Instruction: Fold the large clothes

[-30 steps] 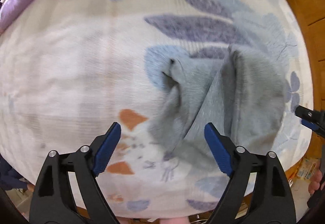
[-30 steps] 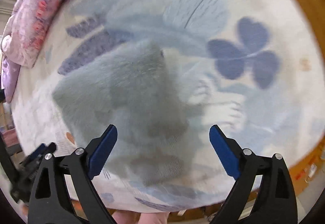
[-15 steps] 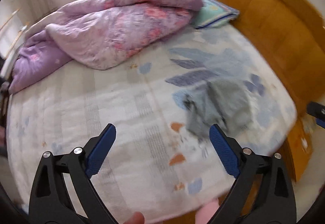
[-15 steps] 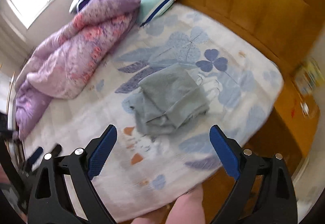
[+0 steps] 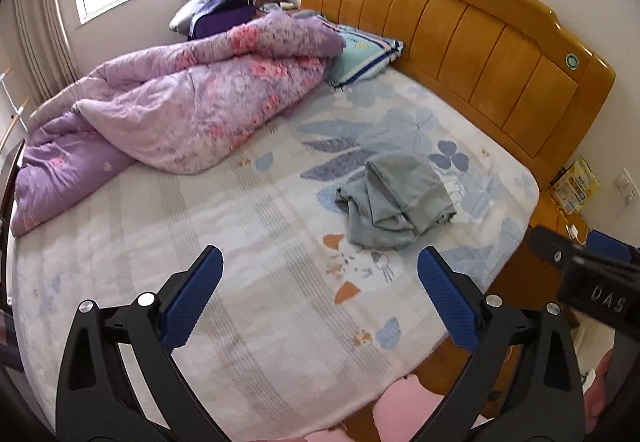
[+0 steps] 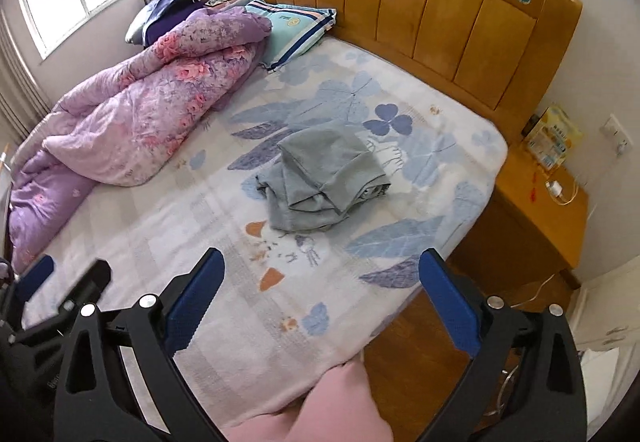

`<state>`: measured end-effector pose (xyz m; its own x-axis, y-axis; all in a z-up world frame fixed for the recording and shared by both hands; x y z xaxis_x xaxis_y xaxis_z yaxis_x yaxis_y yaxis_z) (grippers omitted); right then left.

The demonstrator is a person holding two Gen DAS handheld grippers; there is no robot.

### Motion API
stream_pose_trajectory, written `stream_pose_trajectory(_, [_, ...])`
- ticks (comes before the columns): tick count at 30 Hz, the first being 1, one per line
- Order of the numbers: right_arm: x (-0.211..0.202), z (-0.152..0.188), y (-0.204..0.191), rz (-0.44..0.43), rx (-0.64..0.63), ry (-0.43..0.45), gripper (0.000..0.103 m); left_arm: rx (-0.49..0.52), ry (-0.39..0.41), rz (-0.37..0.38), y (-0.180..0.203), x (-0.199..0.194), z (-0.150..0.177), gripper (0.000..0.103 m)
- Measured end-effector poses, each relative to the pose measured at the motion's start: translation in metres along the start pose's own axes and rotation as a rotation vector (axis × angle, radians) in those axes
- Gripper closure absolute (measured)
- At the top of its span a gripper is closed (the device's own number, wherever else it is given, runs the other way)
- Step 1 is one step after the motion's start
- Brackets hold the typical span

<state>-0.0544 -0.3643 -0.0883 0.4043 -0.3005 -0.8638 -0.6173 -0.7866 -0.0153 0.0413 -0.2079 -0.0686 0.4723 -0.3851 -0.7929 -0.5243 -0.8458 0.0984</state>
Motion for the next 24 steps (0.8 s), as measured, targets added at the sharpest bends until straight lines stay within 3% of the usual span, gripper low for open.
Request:
stream_pose_trajectory(8, [-0.011,0.005,-0.011,0.012,-0.043,0.034,0.009,-0.017,0.009,0.026,-0.003,-0.001,-0.004,0.005])
stream_pose_trajectory(24, [-0.003,0.006,-0.013,0.020,-0.055,-0.013,0.008,-0.010,-0.020,0.007,-0.001,0.010,-0.005,0.005])
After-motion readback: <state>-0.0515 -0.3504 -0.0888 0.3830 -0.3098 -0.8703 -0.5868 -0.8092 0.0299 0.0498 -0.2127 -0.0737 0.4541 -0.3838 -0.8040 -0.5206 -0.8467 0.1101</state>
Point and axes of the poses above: each gripper's, at about its wrist camera, not at the fingertips, and x roughly the way its jaws point, y to its right, z to its underside, the point moved 1 cm from there along x, roughly the way its jaws point, and after that the axes turned 3 degrees about -x, right-handed, at the moved point
